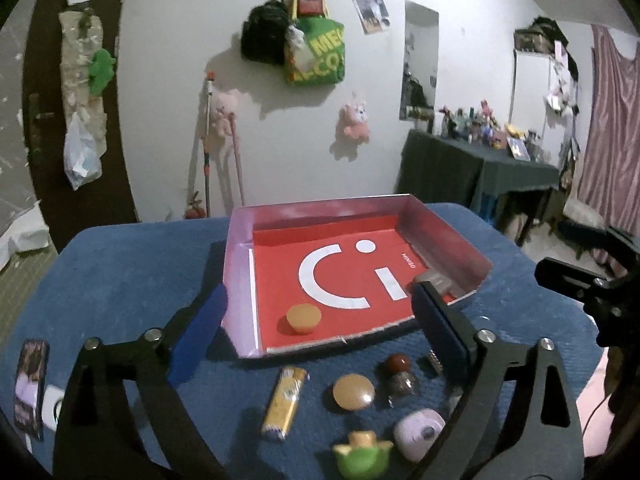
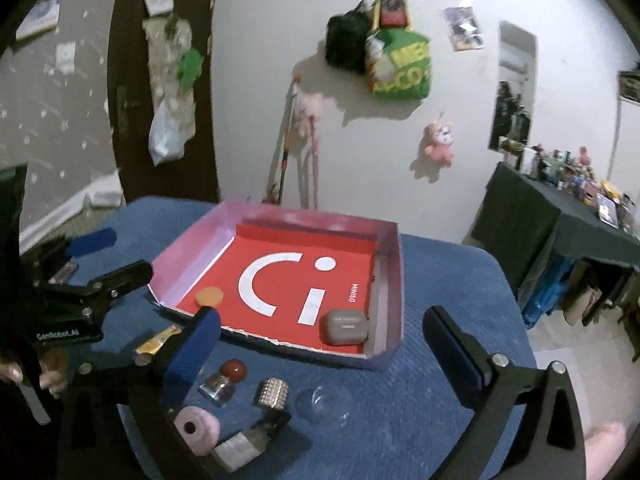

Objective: Organize rigid objects
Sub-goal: 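Lift both tools out of the tray and move back over the table, then grasp the green duck toy with the left tool while the right tool grasps the white dropper bottle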

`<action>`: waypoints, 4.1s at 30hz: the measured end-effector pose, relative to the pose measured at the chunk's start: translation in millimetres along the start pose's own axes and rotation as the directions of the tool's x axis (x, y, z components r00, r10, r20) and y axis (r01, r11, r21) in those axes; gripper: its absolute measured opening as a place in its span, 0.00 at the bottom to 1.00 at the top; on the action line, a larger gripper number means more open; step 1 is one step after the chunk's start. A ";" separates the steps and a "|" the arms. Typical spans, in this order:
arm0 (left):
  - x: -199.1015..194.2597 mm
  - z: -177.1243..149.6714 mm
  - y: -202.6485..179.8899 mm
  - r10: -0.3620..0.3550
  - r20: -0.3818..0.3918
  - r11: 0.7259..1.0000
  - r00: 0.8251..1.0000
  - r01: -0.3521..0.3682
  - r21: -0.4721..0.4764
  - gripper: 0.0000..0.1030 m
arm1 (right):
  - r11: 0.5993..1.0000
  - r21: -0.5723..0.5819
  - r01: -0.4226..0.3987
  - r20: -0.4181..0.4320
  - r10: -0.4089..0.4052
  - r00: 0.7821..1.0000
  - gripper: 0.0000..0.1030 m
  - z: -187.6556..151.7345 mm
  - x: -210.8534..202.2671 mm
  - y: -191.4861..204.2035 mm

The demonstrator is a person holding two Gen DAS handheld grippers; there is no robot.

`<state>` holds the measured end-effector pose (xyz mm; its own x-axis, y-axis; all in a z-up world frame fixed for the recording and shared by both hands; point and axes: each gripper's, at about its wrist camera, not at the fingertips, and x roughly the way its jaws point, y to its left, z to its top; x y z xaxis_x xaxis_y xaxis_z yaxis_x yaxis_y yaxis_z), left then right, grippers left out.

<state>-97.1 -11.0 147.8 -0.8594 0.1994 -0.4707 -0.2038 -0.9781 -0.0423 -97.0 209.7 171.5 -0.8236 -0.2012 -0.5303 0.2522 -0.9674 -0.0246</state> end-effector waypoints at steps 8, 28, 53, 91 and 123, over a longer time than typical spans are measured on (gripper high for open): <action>-39.9 -36.9 -9.1 0.048 0.056 0.999 0.997 -0.047 -0.018 0.97 | 0.999 0.044 0.019 0.061 -0.021 0.998 1.00 -41.4 -37.5 10.4; -5.8 -116.4 0.4 0.034 -0.183 0.990 0.982 -0.059 -0.131 0.98 | 0.988 0.156 0.014 -0.043 -0.008 0.999 1.00 -129.5 -2.9 22.6; 23.1 -117.6 -1.5 0.008 -0.265 0.997 0.964 -0.028 -0.071 0.97 | 0.966 0.257 -0.042 -0.146 0.082 0.986 0.92 -133.5 45.0 27.7; 38.7 -115.7 -11.1 -0.109 -0.289 0.994 0.951 0.096 -0.061 0.46 | 0.995 0.098 -0.016 -0.163 0.032 0.986 0.46 -135.6 58.6 60.3; 22.8 -103.7 -13.7 -0.137 -0.263 0.990 0.955 0.121 -0.075 0.45 | 0.989 0.126 -0.079 -0.068 0.088 0.994 0.29 -126.0 27.7 39.0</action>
<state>-65.3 0.8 46.2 -0.6694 0.3088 -0.6757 -0.2710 -0.9483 -0.1649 -46.0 185.8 49.0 -0.7620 -0.2746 -0.5865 0.2505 -0.9601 0.1241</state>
